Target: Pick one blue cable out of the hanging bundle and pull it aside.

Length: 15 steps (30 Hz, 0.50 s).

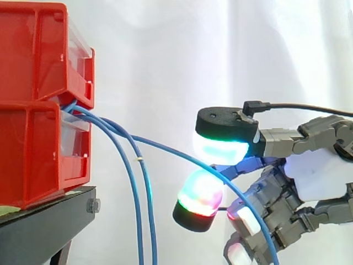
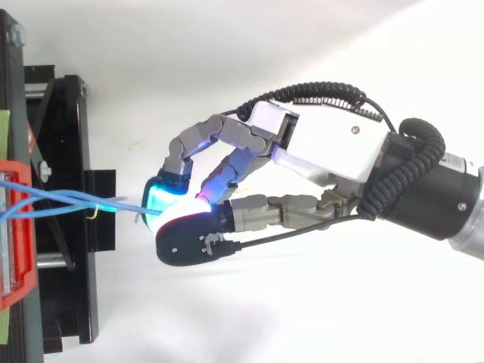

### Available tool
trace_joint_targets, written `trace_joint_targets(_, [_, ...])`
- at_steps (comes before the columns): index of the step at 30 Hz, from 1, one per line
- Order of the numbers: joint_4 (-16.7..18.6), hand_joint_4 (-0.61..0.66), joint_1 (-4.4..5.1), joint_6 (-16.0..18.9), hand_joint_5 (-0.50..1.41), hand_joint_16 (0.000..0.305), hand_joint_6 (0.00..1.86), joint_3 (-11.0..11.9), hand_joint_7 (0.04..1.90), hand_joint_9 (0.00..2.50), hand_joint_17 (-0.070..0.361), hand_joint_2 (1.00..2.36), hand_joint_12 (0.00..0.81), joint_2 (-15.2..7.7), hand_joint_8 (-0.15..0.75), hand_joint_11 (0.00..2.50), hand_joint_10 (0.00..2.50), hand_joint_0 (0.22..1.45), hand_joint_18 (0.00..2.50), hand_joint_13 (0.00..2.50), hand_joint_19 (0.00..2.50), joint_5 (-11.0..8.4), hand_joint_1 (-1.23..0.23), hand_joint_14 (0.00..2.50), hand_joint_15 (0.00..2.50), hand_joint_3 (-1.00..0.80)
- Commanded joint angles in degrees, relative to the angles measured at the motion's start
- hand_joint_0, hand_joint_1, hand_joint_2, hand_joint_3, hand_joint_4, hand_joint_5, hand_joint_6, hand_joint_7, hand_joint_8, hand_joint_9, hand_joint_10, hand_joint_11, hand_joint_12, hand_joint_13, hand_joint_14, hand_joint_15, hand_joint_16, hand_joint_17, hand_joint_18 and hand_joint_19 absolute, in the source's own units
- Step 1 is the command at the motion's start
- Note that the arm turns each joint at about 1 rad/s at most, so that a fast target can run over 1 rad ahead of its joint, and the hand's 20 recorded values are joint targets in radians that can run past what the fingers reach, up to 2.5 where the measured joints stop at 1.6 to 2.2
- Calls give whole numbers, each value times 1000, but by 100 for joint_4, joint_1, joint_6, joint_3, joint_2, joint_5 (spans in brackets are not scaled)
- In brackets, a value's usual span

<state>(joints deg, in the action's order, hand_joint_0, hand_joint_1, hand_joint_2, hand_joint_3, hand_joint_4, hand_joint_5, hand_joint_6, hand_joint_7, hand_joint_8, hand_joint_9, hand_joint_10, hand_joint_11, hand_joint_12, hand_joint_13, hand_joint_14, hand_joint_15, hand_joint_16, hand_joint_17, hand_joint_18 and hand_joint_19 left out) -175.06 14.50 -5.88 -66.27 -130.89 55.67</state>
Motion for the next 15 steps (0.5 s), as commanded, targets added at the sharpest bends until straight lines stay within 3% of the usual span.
trace_joint_targets(1, [-10,67,0,26,-112,54,906,0,909,1157,121,1008,336,11,276,836,28,550,691,922,497,-4,-565,24,621,-408])
trace_joint_targets(9, [-45,56,0,26,-110,53,915,97,994,1154,119,1019,334,2,275,852,28,569,687,914,501,-4,-645,25,621,-218])
trace_joint_targets(15, [-195,27,0,26,-96,62,941,185,921,1180,140,1014,367,20,307,827,25,581,765,948,456,-4,-717,22,592,-74])
